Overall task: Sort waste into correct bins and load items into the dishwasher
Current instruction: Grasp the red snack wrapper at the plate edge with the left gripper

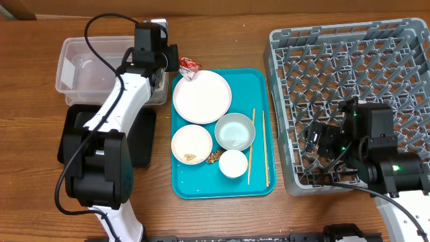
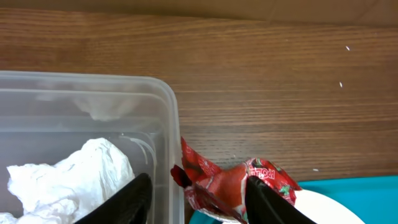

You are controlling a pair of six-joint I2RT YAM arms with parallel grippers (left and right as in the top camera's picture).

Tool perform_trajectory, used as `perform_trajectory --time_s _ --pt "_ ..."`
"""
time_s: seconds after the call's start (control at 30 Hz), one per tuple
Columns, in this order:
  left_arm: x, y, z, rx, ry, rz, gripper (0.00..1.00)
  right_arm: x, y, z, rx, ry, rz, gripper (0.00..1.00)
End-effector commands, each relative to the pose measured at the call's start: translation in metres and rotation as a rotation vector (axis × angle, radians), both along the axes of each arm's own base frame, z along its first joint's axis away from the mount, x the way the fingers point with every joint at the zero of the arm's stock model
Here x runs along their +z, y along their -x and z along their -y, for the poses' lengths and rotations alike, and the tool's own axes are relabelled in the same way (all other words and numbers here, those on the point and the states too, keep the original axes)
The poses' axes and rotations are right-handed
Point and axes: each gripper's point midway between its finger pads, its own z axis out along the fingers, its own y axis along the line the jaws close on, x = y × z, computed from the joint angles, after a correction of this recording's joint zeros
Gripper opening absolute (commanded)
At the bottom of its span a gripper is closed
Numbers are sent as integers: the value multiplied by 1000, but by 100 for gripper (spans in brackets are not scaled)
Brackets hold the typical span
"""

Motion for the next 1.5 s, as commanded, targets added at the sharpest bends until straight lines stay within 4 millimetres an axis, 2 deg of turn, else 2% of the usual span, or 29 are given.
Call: perform_trajectory --time_s 0.0,0.23,0.43,0.63,0.83,0.97,1.17,1.23,1.3,1.37,1.47 --pt "-5 -7 0 13 -16 9 52 15 -5 -2 6 -8 41 100" --pt "-4 -10 2 10 -13 25 52 15 -5 -2 6 -8 42 100" --pt "-17 -10 5 -1 -5 0 53 15 -5 -2 6 -8 42 100" --pt "-15 -12 7 -7 3 11 52 15 -5 -2 6 -8 42 100" --pt "-15 -12 8 -10 5 9 35 15 -5 -2 6 -8 41 100" --pt "-16 -11 8 -11 4 8 18 15 -5 -2 6 -8 41 100" --pt "-15 -9 8 -10 4 3 7 14 -4 -2 6 -8 38 100" --pt "-14 -9 8 -10 3 2 8 14 -4 -2 6 -8 38 100" --pt "-9 -8 8 -14 -1 8 13 14 -4 -2 6 -8 39 100" --pt "0 -9 7 -17 -4 26 32 14 -4 -2 6 -8 38 100" --pt "18 -10 8 -19 -1 58 34 14 -4 -2 6 -8 39 100"
